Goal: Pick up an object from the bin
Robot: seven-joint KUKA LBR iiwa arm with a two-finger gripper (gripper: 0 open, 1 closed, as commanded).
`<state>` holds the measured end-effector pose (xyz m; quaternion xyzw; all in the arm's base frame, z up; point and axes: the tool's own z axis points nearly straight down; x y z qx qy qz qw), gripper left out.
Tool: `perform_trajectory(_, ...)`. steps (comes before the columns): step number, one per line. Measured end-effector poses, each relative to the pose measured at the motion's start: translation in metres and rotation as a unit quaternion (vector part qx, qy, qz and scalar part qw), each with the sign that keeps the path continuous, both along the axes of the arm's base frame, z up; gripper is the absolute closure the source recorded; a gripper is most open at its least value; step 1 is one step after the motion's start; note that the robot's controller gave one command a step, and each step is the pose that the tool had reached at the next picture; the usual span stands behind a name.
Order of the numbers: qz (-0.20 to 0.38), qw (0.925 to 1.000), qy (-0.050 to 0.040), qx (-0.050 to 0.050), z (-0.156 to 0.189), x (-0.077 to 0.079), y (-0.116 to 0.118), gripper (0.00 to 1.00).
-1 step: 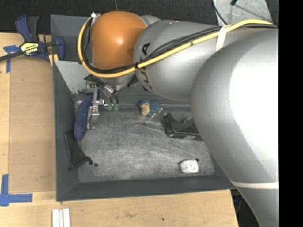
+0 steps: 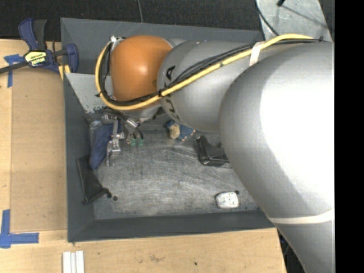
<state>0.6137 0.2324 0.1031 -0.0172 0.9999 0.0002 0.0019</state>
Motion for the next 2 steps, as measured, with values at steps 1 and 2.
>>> perform_trajectory(1, -0.001, 1.0, -0.0005, 0.0, 0.003, 0.001, -0.001, 1.0)
perform_trajectory(2, -0.025, 0.9997, -0.0041, 0.002, 0.182, 0.014, -0.001, 1.0)
